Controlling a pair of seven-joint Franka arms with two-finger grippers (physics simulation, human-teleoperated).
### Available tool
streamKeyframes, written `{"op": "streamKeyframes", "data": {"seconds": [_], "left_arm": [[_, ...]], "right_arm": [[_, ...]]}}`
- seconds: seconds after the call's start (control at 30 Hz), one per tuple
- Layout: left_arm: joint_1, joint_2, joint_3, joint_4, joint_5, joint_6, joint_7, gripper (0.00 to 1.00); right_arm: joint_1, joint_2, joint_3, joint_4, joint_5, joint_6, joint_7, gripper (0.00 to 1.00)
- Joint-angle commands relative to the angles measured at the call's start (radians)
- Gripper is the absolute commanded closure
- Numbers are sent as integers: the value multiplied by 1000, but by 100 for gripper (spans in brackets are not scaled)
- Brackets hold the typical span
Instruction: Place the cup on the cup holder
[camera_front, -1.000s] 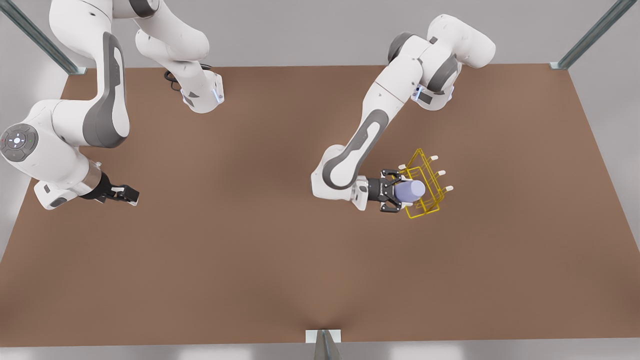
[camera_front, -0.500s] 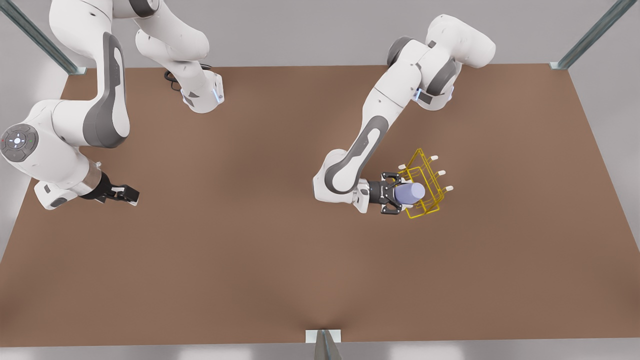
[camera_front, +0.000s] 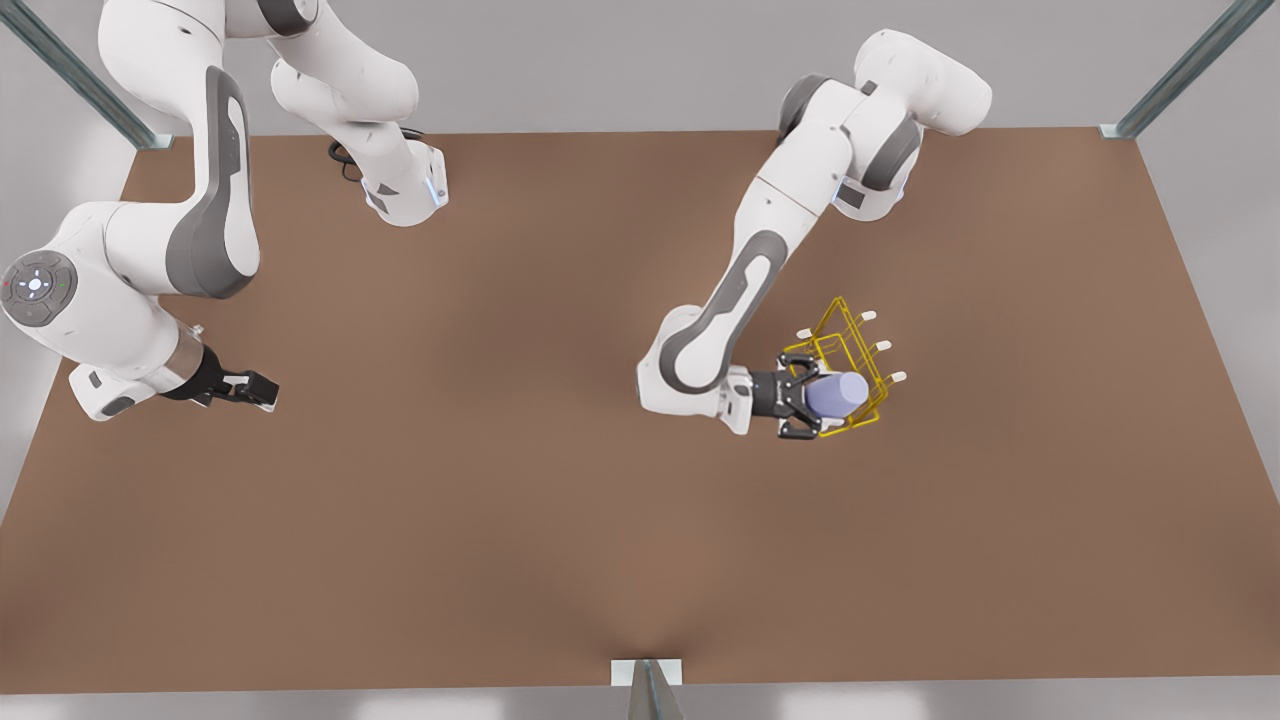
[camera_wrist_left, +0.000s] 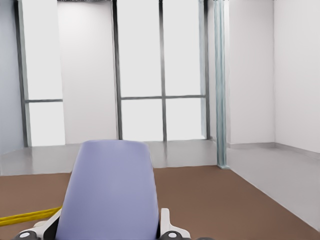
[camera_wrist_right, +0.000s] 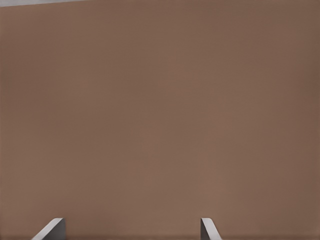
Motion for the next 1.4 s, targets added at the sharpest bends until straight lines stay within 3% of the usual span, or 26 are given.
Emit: {"op": "streamKeyframes", "data": {"seconds": [0.0, 0.37, 0.7, 1.2, 1.23, 1.27, 1.37], "left_arm": [[8, -1, 1, 0, 26, 1, -4, 26], [30, -4, 10, -29, 49, 6, -28, 26], [20, -58, 8, -169, 34, 6, -77, 26], [37, -53, 11, -189, 49, 26, -99, 26], [37, -53, 11, -189, 49, 24, -99, 20], [37, -53, 11, -190, 51, 26, -99, 0], [45, -50, 11, -190, 66, 24, -106, 0]], "right_arm": [[0, -1, 0, 1, 1, -1, -2, 0], [0, -1, 0, -1, 1, -1, -3, 0], [-1, 1, 0, -1, 1, -1, -3, 0], [-1, 1, -1, -1, 1, -1, -5, 0], [-1, 1, -1, -1, 2, -1, -6, 0], [-1, 1, -1, -1, 1, -1, -6, 0], [-1, 1, -1, -1, 1, -1, -5, 0]]}}
